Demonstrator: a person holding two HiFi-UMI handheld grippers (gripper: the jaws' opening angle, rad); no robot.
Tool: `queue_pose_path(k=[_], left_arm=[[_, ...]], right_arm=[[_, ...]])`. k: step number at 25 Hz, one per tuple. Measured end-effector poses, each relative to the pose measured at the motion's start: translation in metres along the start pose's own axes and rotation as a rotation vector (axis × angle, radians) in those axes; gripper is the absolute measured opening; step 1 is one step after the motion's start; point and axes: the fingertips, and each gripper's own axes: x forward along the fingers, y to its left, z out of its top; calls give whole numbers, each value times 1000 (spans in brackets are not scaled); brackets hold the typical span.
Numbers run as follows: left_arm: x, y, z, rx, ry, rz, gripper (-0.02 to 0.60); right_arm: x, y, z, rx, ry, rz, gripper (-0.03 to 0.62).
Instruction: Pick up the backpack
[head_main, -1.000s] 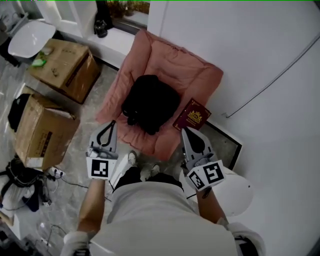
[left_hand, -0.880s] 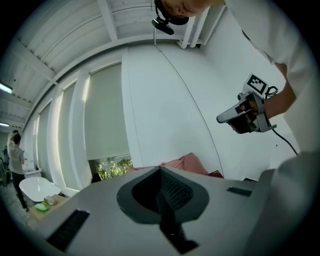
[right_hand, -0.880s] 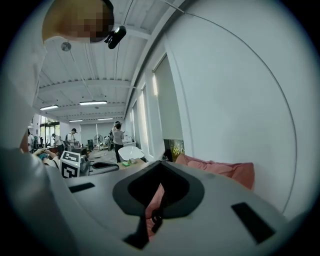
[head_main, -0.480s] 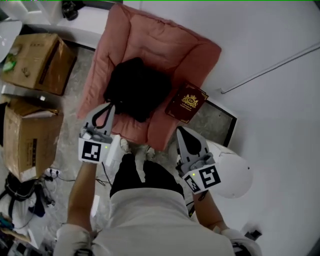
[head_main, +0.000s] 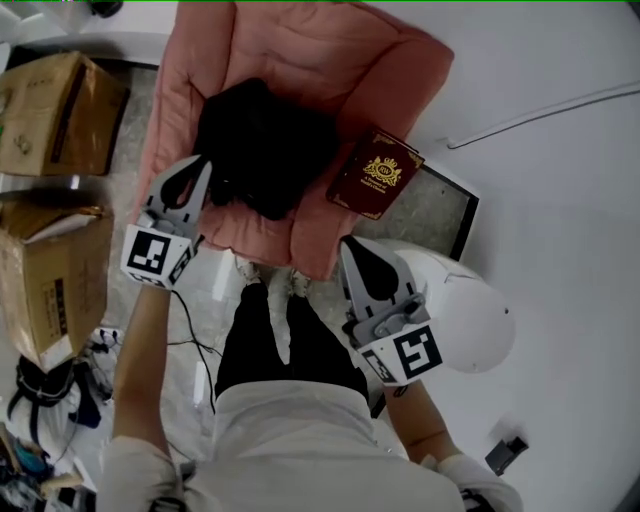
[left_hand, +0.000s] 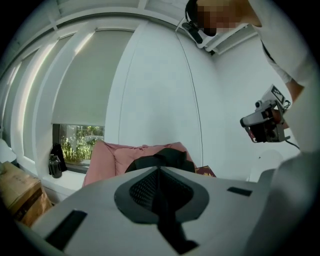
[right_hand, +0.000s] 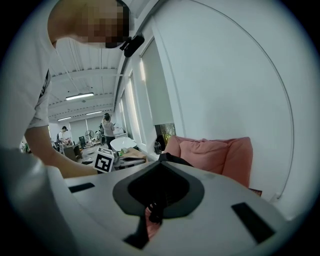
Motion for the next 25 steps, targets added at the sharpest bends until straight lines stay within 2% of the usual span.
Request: queue_pose_path(k=[4, 7, 12, 15, 17, 22, 23, 25], left_arm=[[22, 6, -6, -14, -5, -36, 13], [36, 15, -16, -26, 0, -61, 115], [52, 27, -32, -101, 12, -123, 134], [58, 33, -32, -143, -3, -183, 178], [63, 34, -32, -148, -4, -227, 187], [81, 30, -56, -117, 72, -324, 219], [83, 28, -60, -126, 81, -359, 231], [83, 22, -64, -200, 94, -473, 235]], right_arm=[[4, -10, -25, 22, 36, -15, 20], [8, -12, -39, 37, 54, -14, 20], [19, -12, -51, 54, 64, -4, 20], [25, -11, -54, 57, 62, 1, 20], [27, -14, -59, 65, 66, -3, 20], [29, -27, -69, 84, 70, -36, 20], [30, -29, -70, 86, 71, -42, 20], [30, -32, -73, 92, 76, -50, 20]])
